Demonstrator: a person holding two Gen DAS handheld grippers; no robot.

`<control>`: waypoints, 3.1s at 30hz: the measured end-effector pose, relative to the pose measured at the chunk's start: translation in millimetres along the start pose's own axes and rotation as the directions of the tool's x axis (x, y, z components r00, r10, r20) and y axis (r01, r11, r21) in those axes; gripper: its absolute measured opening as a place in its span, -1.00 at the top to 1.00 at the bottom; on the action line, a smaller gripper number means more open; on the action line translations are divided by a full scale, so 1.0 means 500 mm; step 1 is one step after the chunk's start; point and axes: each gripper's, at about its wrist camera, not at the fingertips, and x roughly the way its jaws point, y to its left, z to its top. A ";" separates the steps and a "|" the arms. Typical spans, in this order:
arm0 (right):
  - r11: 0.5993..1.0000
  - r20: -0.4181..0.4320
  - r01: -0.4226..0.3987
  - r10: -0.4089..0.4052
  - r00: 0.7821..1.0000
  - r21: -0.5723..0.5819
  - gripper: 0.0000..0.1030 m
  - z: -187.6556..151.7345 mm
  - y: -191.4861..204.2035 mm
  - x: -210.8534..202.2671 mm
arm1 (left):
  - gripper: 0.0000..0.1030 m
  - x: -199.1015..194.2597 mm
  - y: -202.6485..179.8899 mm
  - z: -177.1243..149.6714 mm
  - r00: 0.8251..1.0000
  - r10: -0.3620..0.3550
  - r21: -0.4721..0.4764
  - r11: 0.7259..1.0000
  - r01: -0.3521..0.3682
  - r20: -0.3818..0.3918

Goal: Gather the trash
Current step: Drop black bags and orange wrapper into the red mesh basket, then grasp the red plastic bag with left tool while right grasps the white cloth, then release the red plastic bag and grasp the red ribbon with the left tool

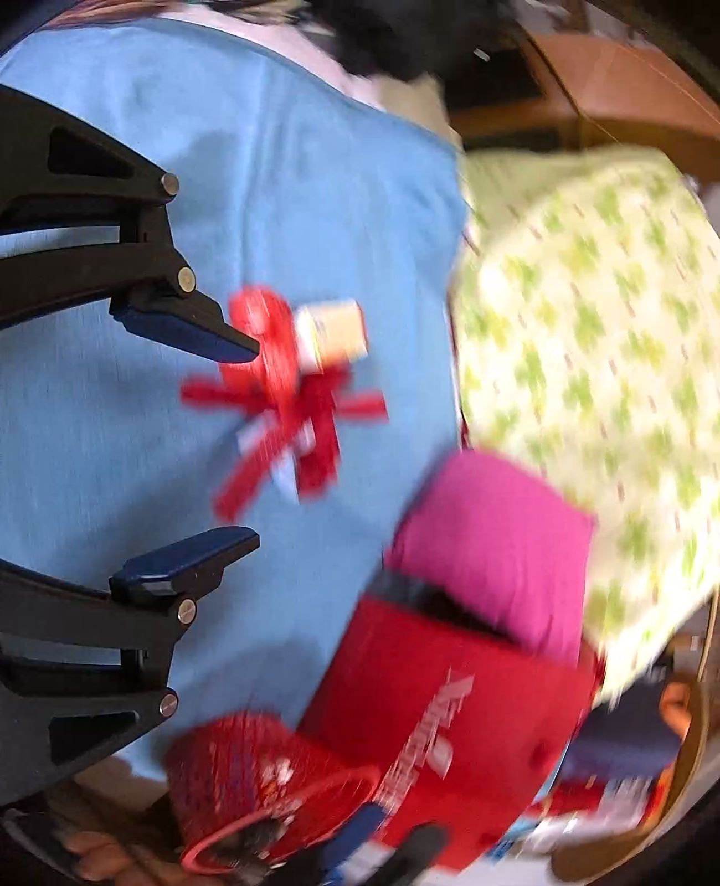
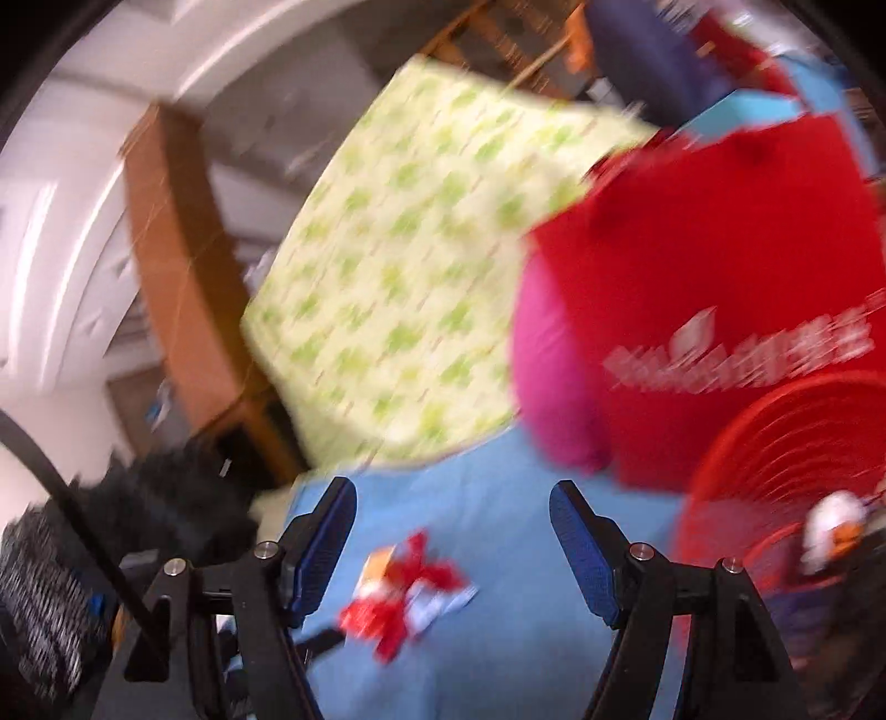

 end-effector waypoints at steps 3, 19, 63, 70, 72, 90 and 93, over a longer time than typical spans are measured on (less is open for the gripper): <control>1.000 -0.128 -0.017 0.019 0.992 0.020 -0.47 -0.028 0.017 0.071 | -0.21 0.021 0.063 -0.011 0.998 0.050 -0.043 0.998 -0.052 -0.047; 0.945 -0.495 0.138 0.030 0.869 0.298 0.25 -0.155 -0.072 0.401 | -0.21 0.077 0.210 -0.054 0.975 0.044 -0.229 0.969 -0.094 -0.216; 0.962 -0.536 -0.015 0.165 0.828 0.273 0.46 -0.130 -0.081 0.222 | 0.46 0.228 0.211 -0.038 0.973 -0.191 -0.555 0.828 0.087 -0.132; 0.963 -0.521 -0.078 0.206 0.828 0.257 0.47 -0.129 -0.052 0.233 | 0.53 0.146 0.233 -0.056 0.976 -0.133 -0.457 0.889 0.040 -0.173; 0.966 -0.531 -0.090 0.209 0.821 0.241 0.47 -0.135 -0.038 0.240 | 0.53 0.112 0.243 -0.062 0.974 -0.132 -0.411 0.911 0.045 -0.184; 0.949 -0.582 0.312 -0.228 0.781 0.046 0.47 -0.150 -0.099 0.258 | -0.10 0.020 0.183 -0.028 0.989 -0.125 -0.215 0.971 0.106 -0.081; 0.932 -0.617 0.318 -0.150 0.773 0.173 0.45 -0.148 -0.134 0.261 | -0.19 0.036 0.122 -0.026 0.983 -0.159 -0.148 0.978 0.145 -0.088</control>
